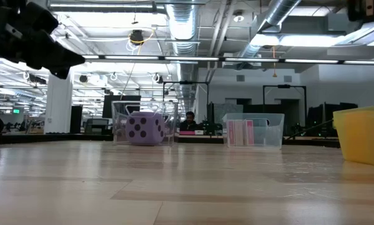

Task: Pick & Place Toys
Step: Put the yellow game piece into the bin

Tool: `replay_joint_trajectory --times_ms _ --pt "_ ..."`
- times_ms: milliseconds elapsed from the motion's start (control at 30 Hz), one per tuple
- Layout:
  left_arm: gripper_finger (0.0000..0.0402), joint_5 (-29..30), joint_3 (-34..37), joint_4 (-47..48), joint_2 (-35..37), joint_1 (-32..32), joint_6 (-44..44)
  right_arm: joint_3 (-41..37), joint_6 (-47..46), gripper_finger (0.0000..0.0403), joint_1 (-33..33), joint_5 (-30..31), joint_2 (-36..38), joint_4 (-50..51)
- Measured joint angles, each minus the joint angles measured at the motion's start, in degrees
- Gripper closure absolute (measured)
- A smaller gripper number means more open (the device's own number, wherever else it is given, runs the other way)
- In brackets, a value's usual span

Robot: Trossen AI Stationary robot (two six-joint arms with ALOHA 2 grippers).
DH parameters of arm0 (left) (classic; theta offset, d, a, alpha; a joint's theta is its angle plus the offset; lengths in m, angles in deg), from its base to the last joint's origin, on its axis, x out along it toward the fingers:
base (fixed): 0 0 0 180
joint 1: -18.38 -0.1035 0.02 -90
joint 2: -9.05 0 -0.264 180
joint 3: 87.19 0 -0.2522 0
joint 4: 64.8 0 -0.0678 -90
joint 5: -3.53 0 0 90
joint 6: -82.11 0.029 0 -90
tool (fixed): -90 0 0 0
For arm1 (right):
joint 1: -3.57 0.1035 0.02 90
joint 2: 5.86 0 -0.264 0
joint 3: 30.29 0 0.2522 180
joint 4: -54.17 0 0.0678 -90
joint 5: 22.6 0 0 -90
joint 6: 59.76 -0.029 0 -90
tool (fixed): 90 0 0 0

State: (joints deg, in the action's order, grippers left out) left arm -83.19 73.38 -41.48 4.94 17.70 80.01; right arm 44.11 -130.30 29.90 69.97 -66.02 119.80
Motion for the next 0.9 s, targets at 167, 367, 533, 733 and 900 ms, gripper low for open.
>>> replay_joint_trajectory --times_ms 167,367,533,733,900 --pt "0.0400 0.3 0.0 2.2 1.2 0.0 -1.6 0.0 -0.7 0.0315 2.5 -0.6 -0.4 -0.5" --pt "0.0399 0.6 0.0 2.1 1.1 0.0 -1.8 0.0 -3.8 0.0315 7.8 -1.2 -2.5 0.5" --pt "0.0400 1.5 0.0 2.2 1.1 0.0 -4.5 0.0 -8.6 0.0315 12.9 -1.2 -6.2 3.3" --pt "0.0399 1.6 0.0 2.2 1.0 0.0 -4.5 0.0 -11.6 0.0315 19.6 -1.3 -8.1 6.2" --pt "0.0398 1.7 0.0 2.3 1.0 0.0 -4.3 0.0 -10.4 0.0315 24.9 0.4 -8.1 13.1"
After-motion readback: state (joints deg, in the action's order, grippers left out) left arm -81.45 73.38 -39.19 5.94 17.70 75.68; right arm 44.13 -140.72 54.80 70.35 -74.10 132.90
